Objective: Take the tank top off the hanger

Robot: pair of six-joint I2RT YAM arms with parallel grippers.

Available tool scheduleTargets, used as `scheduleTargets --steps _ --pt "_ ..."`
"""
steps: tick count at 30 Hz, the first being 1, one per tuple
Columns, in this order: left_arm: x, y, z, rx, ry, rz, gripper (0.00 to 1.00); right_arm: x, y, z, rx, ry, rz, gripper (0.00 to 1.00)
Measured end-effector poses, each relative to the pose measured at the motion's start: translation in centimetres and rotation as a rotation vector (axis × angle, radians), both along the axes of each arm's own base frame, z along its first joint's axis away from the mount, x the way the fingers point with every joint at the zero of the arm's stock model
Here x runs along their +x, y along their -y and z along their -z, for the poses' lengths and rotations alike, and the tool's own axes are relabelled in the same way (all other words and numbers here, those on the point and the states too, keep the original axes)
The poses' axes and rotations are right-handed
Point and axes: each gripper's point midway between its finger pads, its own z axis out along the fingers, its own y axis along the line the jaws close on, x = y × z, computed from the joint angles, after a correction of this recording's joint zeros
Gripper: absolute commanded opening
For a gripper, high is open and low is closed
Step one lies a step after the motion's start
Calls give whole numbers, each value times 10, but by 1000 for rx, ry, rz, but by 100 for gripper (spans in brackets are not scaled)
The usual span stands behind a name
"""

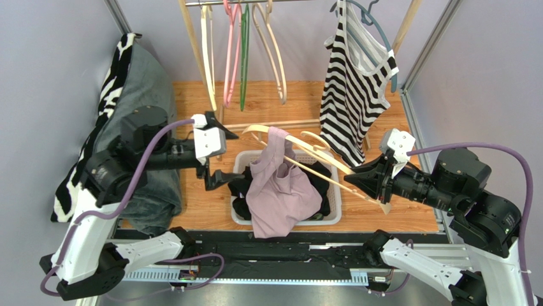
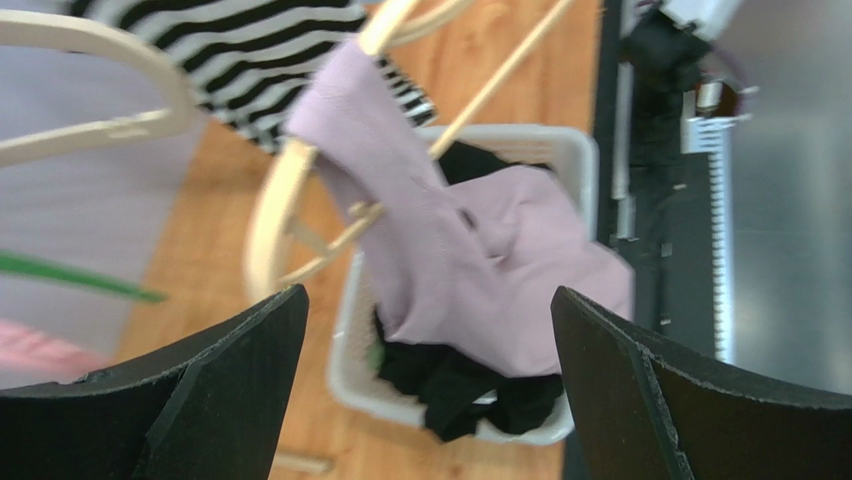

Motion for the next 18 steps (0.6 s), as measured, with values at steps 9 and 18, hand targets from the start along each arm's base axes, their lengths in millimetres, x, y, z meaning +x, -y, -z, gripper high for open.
scheduleTargets --steps 9,18 --pt "10 37 132 157 -410 46 99 -4 7 -6 11 -2 25 0" --pt "16 52 127 111 -435 49 61 -7 10 -12 22 5 29 0"
